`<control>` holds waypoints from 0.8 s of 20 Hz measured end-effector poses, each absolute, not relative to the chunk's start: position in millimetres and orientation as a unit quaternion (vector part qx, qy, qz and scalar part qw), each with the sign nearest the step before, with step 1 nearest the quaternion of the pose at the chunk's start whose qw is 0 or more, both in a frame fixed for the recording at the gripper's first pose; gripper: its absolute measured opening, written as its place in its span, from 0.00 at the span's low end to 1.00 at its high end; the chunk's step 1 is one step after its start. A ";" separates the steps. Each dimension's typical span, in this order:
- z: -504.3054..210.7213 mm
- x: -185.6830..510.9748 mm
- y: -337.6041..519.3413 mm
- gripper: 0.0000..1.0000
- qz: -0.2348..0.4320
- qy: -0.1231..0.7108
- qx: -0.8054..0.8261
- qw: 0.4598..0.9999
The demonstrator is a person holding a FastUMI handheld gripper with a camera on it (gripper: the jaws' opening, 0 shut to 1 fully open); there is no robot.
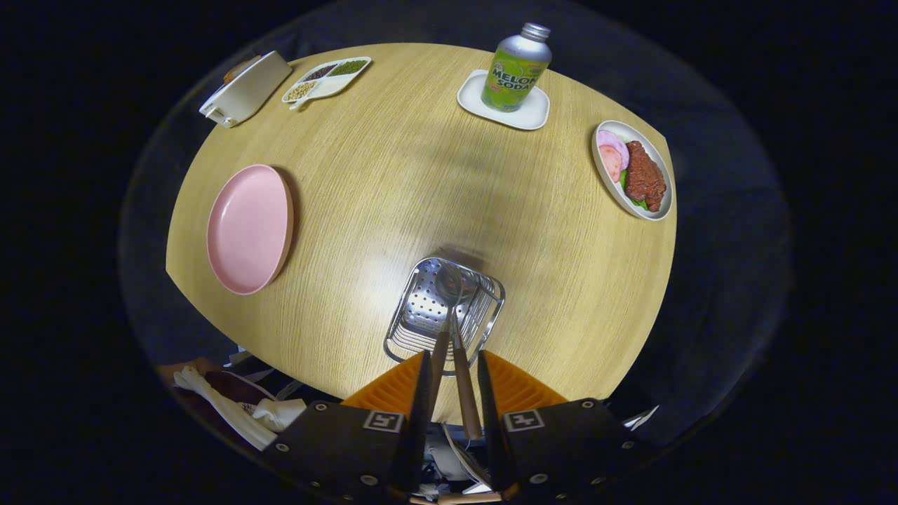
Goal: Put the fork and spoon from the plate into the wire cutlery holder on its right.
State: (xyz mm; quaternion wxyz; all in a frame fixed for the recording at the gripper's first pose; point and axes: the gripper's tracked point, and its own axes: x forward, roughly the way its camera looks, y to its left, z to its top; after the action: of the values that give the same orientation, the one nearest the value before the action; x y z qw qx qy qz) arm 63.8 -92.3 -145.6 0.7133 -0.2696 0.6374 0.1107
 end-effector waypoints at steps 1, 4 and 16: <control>-142.1 63.3 -92.5 0.60 0.111 0.630 -0.260 0.723; -119.6 68.2 -88.2 1.00 0.108 0.588 -0.220 0.771; 73.4 68.7 -85.6 1.00 0.080 0.209 -0.031 0.974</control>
State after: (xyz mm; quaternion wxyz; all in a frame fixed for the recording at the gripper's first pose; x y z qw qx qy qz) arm 68.7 -85.6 73.4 0.9742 -0.0311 0.2087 0.0804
